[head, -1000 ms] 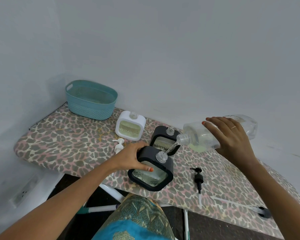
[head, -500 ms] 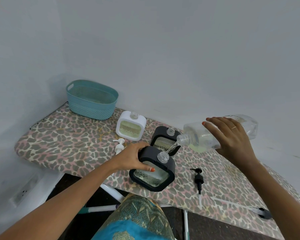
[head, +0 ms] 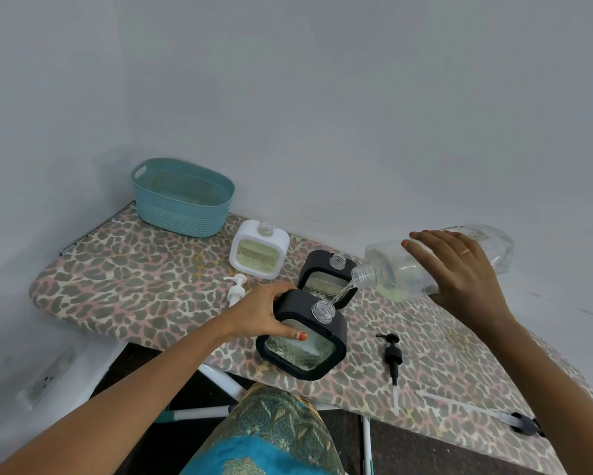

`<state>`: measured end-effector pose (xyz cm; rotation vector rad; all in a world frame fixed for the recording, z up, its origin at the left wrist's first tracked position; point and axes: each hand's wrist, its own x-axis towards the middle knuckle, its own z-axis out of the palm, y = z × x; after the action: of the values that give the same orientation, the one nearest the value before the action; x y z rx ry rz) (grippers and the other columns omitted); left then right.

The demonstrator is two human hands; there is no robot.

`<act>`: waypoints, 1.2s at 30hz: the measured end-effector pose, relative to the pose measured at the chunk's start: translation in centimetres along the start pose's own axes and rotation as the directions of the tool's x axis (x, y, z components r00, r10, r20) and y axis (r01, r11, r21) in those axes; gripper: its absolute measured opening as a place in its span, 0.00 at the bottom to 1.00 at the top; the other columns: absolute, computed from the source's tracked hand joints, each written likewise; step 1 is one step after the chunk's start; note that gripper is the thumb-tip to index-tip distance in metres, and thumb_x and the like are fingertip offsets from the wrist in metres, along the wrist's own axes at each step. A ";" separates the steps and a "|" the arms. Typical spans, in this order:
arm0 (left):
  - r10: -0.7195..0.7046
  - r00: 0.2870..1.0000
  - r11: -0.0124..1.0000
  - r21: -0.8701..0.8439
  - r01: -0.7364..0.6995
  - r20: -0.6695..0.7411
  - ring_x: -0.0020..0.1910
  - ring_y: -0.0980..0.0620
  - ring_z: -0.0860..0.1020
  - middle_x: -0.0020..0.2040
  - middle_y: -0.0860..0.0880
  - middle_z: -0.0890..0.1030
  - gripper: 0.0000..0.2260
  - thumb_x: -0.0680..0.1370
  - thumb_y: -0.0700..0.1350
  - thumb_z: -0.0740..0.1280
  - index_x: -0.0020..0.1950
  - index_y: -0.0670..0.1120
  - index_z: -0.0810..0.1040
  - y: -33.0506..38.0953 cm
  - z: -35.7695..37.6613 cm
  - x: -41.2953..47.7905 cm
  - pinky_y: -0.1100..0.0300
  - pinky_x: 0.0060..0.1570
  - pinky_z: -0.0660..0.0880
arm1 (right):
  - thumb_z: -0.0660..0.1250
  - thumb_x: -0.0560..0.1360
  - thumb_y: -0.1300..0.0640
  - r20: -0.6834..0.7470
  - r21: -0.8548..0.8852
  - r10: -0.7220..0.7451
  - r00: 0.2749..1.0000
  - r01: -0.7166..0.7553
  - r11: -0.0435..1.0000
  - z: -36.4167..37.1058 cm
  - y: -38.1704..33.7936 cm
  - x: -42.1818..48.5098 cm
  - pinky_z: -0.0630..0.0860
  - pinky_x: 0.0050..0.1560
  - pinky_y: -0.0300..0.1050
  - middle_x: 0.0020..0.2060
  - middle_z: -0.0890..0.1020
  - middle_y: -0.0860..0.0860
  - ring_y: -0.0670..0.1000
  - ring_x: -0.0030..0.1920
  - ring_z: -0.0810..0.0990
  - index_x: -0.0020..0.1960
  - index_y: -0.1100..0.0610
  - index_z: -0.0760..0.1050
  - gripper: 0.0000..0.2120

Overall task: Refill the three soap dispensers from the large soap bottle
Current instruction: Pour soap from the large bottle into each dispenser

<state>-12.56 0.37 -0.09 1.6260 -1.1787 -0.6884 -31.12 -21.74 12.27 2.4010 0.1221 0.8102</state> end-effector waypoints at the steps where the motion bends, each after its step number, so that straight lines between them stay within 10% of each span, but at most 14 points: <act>1: -0.001 1.000 1.000 -0.001 0.001 -0.002 0.52 0.52 0.79 0.51 0.48 0.80 0.24 0.61 0.50 0.78 0.54 0.48 0.75 0.0 0.0 0.0 0.53 0.55 0.77 | 0.78 0.54 0.69 0.002 0.001 -0.001 1.000 0.001 1.000 0.0 0.0 0.0 0.67 0.53 0.50 0.51 0.82 0.60 0.60 0.50 0.81 0.60 0.58 0.69 0.37; 36: 0.021 1.000 0.999 -0.046 -0.021 0.009 0.48 0.56 0.79 0.45 0.57 0.79 0.20 0.63 0.42 0.79 0.48 0.55 0.74 0.5 0.3 0.0 0.63 0.51 0.76 | 0.78 0.51 0.71 0.047 -0.007 -0.091 0.995 0.092 0.996 -0.6 0.1 0.2 0.76 0.51 0.54 0.52 0.82 0.61 0.60 0.51 0.81 0.60 0.59 0.69 0.40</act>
<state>-13.05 0.20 0.27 1.5714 -1.1769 -0.7055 -31.30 -21.45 12.82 2.3853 0.2077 0.7111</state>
